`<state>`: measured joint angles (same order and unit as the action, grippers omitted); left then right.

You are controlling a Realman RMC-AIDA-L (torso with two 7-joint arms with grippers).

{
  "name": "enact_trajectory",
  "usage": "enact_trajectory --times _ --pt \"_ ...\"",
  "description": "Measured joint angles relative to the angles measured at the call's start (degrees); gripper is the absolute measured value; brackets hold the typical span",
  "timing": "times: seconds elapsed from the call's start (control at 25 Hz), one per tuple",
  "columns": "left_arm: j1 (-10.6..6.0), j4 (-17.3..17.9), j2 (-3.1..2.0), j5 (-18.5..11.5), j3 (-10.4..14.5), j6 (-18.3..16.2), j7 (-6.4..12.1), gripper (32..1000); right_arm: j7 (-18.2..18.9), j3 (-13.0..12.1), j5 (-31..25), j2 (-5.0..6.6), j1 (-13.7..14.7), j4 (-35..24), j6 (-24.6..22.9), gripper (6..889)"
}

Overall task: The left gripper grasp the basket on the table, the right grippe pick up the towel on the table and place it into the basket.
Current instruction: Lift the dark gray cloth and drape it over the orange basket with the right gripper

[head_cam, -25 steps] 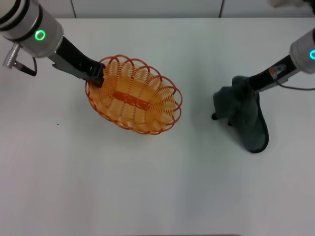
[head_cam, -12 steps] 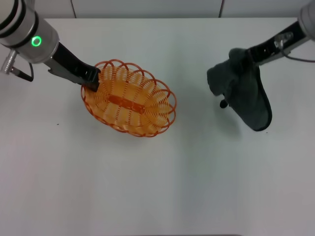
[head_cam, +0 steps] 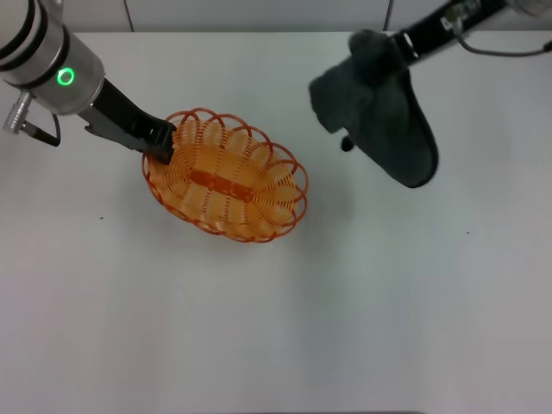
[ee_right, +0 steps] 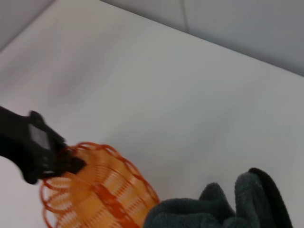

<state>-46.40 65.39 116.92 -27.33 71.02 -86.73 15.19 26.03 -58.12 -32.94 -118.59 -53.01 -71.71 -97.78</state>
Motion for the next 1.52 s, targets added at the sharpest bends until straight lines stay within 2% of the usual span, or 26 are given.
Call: enact_trajectory --times 0.28,0.36,0.52,0.84,1.12,1.52 --pt "-0.83 0.0 -0.03 0.0 0.0 0.56 -0.29 86 -0.72 -3.66 -3.19 -0.24 -3.33 -0.08 0.89 121" --pt "-1.24 -0.01 -0.03 -0.13 0.0 0.79 -0.32 86 -1.07 -5.78 -4.93 -0.27 -3.68 1.21 2.27 120" --pt "-1.48 -0.1 0.01 -0.34 -0.01 1.18 -0.26 86 -1.44 -11.15 -9.64 0.1 -4.21 6.85 7.03 120" --pt "-1.95 -1.99 0.05 -0.56 -0.01 2.6 -0.38 86 -0.76 -15.87 -11.3 0.01 -6.66 18.51 12.99 119" --pt "-2.56 -2.12 0.06 -1.93 -0.09 2.88 -0.11 86 -0.07 -16.05 -11.54 -0.11 -7.09 22.76 15.95 120" --pt "-2.28 -2.15 0.06 -2.21 -0.1 2.98 0.29 86 0.07 -15.46 -11.69 0.13 -7.56 23.64 16.52 217"
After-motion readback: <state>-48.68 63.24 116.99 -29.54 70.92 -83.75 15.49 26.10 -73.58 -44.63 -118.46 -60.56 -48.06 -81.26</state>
